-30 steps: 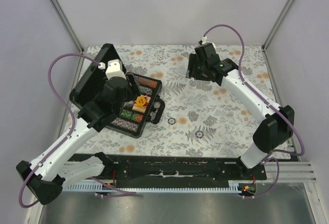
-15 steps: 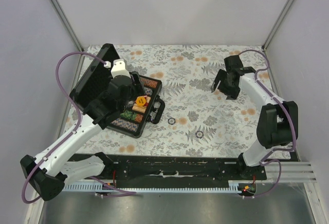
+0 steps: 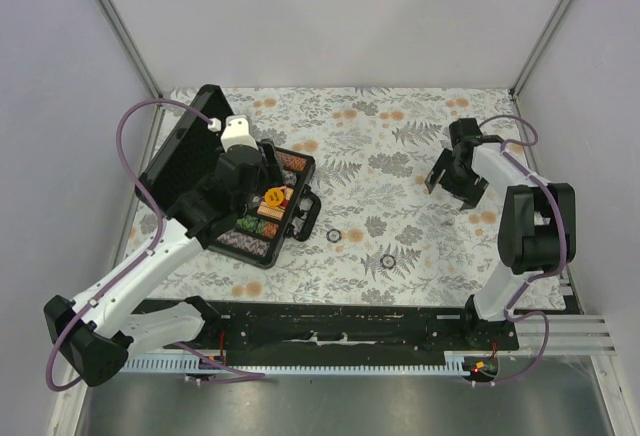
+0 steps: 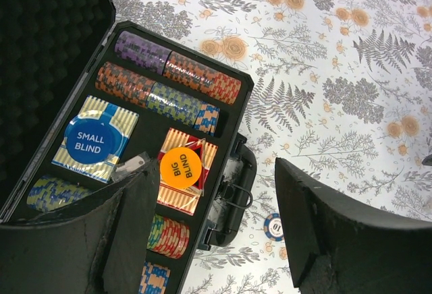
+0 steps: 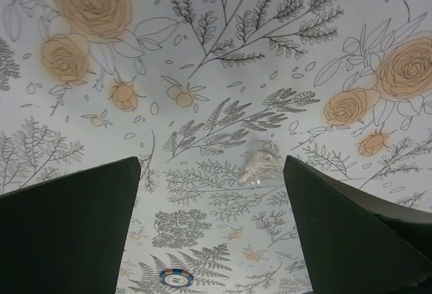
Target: Pack up texas hold em set
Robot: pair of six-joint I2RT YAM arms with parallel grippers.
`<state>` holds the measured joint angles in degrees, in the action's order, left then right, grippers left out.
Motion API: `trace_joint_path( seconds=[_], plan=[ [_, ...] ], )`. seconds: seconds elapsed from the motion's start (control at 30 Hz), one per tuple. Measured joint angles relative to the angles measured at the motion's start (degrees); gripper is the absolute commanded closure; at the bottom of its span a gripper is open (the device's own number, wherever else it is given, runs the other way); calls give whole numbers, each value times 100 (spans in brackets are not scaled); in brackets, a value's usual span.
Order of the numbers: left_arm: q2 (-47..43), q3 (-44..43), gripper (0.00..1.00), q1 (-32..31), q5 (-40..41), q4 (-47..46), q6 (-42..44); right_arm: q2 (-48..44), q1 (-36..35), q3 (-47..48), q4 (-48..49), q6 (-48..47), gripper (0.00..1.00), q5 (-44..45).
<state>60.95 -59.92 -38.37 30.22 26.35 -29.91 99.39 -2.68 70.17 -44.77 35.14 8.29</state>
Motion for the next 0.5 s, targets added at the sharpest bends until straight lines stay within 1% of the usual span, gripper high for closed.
trace_joint_path(
  seconds=[0.03,0.13,0.3,0.5],
  plan=[
    [24,0,25,0,-2,-13,2,37,20,-35,-9,33,11,20],
    [118,0,25,0,-24,-42,61,127,44,-164,-57,144,17,22],
    [219,0,25,0,-7,-79,260,195,59,-365,-179,369,21,-50],
    [225,0,24,2,61,-96,391,205,59,-461,-284,588,31,-81]
  ],
)
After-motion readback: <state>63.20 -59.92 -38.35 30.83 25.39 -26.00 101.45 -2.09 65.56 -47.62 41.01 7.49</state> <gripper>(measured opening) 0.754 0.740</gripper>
